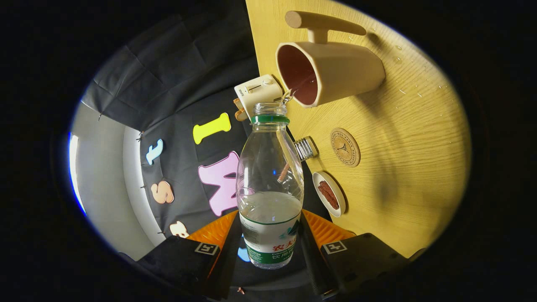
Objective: Take the bottle from table, then pour the juice into the cup, finally place the bottle on the coaster
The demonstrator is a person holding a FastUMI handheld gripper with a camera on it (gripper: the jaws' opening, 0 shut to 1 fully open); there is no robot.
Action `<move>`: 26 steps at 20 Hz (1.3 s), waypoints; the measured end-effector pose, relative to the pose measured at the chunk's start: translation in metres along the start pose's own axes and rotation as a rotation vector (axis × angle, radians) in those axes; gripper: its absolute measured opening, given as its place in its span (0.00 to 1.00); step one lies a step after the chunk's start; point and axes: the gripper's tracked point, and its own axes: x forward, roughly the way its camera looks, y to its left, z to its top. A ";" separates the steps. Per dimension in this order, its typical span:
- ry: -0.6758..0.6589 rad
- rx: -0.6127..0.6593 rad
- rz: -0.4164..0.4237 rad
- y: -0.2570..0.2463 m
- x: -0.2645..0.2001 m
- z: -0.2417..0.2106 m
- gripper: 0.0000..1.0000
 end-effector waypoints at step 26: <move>-0.040 0.105 0.014 0.015 0.009 0.023 0.74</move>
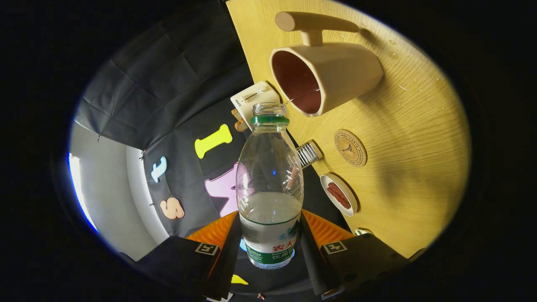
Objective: Take the bottle from table, then pour the juice into the cup, finally place the bottle on the coaster
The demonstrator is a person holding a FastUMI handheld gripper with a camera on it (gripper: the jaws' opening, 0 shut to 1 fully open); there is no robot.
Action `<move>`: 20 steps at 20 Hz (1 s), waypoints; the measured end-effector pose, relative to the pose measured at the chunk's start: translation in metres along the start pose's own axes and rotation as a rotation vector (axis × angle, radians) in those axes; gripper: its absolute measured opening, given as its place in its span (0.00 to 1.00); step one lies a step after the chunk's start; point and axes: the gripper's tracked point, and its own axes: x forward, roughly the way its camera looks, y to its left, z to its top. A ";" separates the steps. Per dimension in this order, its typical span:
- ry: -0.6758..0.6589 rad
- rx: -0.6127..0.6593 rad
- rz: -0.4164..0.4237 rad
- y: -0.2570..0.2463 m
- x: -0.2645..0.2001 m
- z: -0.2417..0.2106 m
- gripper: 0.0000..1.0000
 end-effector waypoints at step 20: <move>0.173 -1.200 -0.052 0.009 0.010 -0.070 0.74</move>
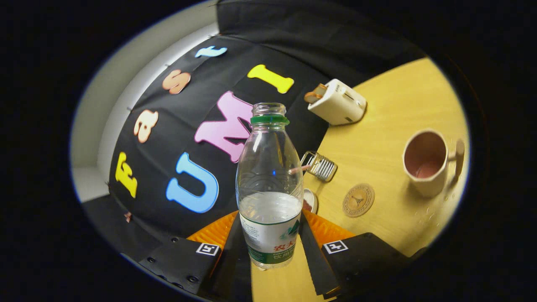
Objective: Take the bottle from table, then pour the juice into the cup, finally place the bottle on the coaster
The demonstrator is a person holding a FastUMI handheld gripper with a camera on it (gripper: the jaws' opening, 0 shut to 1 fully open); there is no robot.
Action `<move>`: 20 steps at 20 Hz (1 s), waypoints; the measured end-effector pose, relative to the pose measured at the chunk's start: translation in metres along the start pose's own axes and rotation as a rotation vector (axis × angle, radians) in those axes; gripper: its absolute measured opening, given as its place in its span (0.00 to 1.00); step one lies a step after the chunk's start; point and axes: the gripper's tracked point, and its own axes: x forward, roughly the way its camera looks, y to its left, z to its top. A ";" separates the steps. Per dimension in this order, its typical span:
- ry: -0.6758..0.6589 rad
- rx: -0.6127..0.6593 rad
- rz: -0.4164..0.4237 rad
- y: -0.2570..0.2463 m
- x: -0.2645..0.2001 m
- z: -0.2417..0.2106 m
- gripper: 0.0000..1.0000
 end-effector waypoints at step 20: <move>-0.199 -0.970 -0.045 0.092 0.042 0.065 0.74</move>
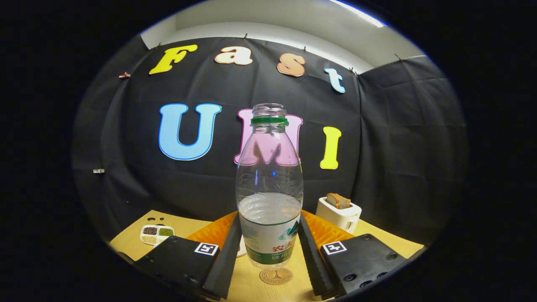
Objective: Take the bottle from table, then pour the juice into the cup, finally place the bottle on the coaster
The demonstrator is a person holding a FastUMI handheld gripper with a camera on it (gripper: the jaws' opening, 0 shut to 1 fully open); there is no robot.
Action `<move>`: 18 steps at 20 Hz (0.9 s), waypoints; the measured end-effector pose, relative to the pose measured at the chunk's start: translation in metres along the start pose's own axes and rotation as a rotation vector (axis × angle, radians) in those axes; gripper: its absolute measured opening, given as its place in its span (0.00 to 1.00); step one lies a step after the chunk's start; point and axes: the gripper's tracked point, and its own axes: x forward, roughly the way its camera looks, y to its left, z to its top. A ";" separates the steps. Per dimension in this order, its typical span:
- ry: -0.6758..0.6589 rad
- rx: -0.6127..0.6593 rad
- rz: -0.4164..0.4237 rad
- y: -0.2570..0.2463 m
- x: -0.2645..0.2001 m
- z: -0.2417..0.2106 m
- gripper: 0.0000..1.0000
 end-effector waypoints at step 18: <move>0.075 0.081 -0.011 0.009 0.088 -0.164 0.75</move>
